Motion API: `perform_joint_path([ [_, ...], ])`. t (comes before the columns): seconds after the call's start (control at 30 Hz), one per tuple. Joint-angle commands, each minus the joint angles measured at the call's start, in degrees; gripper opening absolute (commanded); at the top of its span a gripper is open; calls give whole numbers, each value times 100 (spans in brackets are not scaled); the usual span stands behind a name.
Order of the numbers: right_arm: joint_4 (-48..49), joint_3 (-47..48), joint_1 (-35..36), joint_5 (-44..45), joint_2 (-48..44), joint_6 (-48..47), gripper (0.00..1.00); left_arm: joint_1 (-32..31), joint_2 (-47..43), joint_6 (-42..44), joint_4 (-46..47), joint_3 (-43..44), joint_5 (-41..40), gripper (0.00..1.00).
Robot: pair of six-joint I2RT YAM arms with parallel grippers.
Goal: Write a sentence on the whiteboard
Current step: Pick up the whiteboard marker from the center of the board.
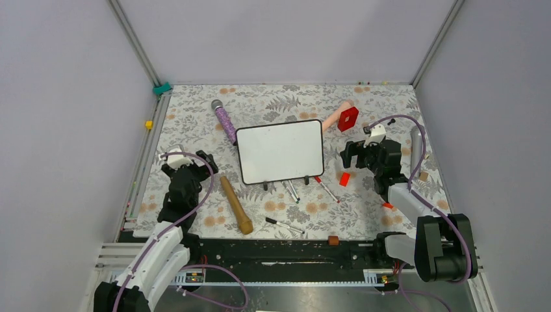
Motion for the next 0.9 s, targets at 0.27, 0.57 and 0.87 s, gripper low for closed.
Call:
perform_joint_path([
  [0.27, -260, 267, -26, -343, -30, -300, 99, 7, -253, 215, 478, -129, 572, 99],
  [0.57, -4095, 1401, 149, -1825, -246, -1700, 95, 8, -140, 394, 573, -89, 1111, 99],
  [0.87, -4352, 788, 1073, -853, -699, -1731, 90, 10, -126, 430, 603, -88, 1256, 99],
])
